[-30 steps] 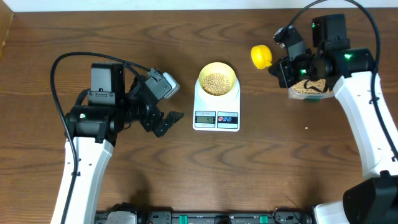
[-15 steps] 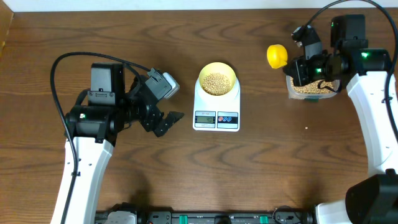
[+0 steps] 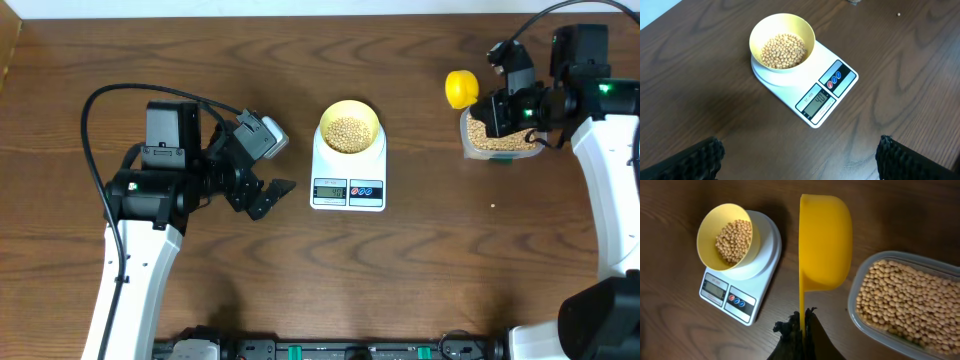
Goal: Scoop item into bowl and weigh 50g on scale
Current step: 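Position the scoop with the right gripper above the soybean tub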
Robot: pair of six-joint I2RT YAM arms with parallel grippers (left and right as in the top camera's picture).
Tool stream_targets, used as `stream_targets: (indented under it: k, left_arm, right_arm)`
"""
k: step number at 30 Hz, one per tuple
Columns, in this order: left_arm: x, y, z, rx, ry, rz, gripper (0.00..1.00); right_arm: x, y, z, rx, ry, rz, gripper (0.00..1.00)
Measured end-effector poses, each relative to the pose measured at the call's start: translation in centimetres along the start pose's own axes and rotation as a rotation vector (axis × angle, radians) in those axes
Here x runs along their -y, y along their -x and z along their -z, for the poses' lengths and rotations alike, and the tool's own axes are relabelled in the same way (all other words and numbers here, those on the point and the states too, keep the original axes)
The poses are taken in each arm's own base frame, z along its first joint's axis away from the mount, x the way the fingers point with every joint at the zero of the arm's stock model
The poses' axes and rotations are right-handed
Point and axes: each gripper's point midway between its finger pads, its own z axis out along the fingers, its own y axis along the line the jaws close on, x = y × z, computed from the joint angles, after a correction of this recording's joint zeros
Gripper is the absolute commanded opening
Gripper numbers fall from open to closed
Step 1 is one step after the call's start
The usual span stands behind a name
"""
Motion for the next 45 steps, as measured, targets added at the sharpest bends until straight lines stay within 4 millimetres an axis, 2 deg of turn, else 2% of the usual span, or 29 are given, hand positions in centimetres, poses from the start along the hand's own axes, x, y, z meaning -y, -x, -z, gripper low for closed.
stream_targets:
  k: [10,45]
  left_arm:
    - [0.0,0.0,0.0,0.000,0.000,0.000,0.99]
    - [0.0,0.0,0.0,0.000,0.000,0.000,0.99]
  right_arm:
    - [1.4,-0.4,0.6,-0.001,-0.018,-0.037,0.01]
    - [3.4,-1.7,1.6,-0.024,-0.048,-0.078,0.01]
